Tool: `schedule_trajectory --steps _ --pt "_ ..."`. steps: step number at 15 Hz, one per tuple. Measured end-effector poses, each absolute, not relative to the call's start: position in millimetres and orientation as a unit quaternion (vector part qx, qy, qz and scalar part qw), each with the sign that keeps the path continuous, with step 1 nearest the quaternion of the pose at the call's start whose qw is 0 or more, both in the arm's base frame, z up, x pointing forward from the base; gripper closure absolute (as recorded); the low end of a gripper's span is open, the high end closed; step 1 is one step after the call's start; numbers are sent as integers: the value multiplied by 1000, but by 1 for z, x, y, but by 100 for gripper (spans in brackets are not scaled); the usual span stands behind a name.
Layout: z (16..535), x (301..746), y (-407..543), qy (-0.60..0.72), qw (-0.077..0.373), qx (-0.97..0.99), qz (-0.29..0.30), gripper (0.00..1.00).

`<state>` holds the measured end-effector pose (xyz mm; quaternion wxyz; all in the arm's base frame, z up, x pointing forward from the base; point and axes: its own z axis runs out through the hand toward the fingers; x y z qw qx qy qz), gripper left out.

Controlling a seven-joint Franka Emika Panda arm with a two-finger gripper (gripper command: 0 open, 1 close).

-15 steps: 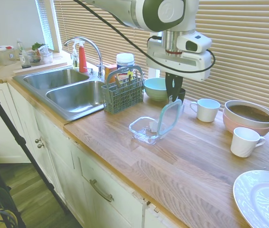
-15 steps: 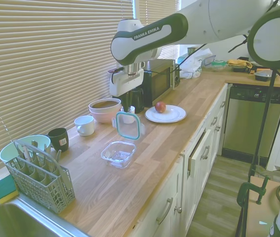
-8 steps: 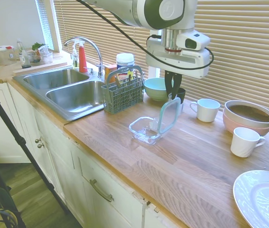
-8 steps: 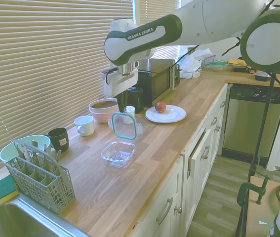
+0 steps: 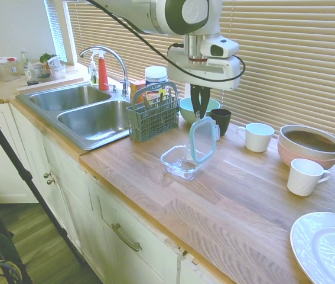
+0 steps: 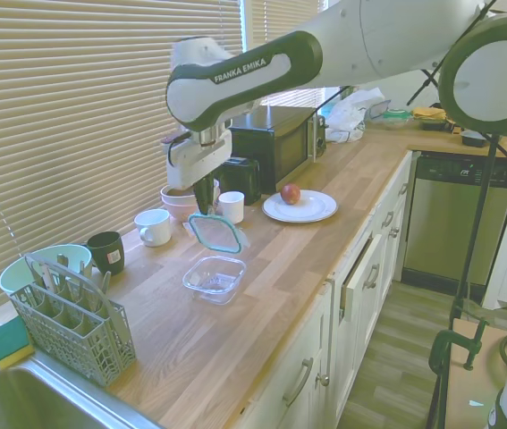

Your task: Cover the lid of the food container

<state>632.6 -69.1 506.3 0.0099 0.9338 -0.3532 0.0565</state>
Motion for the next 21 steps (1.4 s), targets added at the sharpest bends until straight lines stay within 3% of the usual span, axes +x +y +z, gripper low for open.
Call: schedule_trajectory --steps 11,21 --pt "473 593 -12 -343 42 936 63 100" --pt "466 611 1 -356 62 930 69 100"
